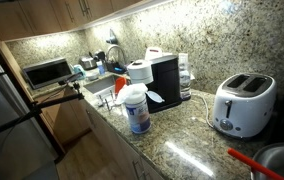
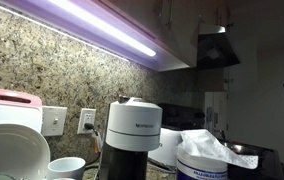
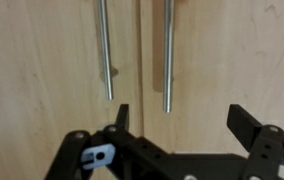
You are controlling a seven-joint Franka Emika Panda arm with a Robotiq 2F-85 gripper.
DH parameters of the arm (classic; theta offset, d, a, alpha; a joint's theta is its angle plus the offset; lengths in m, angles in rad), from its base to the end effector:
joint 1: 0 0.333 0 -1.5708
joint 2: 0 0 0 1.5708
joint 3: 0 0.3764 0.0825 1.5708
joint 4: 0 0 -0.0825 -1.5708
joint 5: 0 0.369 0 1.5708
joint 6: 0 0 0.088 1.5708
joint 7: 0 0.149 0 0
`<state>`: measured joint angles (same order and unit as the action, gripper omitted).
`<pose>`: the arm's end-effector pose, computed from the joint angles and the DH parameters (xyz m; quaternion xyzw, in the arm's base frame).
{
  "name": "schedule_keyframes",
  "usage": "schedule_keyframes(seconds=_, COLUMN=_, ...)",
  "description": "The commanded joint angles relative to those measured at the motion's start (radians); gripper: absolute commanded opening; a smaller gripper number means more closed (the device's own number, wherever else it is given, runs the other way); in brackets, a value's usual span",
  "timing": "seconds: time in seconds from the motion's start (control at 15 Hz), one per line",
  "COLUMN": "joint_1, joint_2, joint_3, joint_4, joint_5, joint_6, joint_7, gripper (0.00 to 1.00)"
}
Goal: Open the top right door of the cabinet.
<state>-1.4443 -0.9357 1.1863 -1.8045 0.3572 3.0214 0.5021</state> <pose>0.5491 0.2379 0.7773 0.6776 -0.1233 0.7144 0.1235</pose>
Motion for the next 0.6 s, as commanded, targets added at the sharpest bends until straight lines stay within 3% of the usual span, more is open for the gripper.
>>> schedule_keyframes(seconds=0.0, joint_1=0.005, joint_2=0.012, joint_3=-0.008, joint_4=-0.022, joint_5=-0.025, joint_6=0.034, joint_7=0.023, gripper=1.0)
schedule_keyframes(seconds=0.53, joint_1=0.016, joint_2=0.023, joint_3=-0.01, joint_4=-0.042, joint_5=-0.021, joint_6=0.058, joint_7=0.027, gripper=1.0)
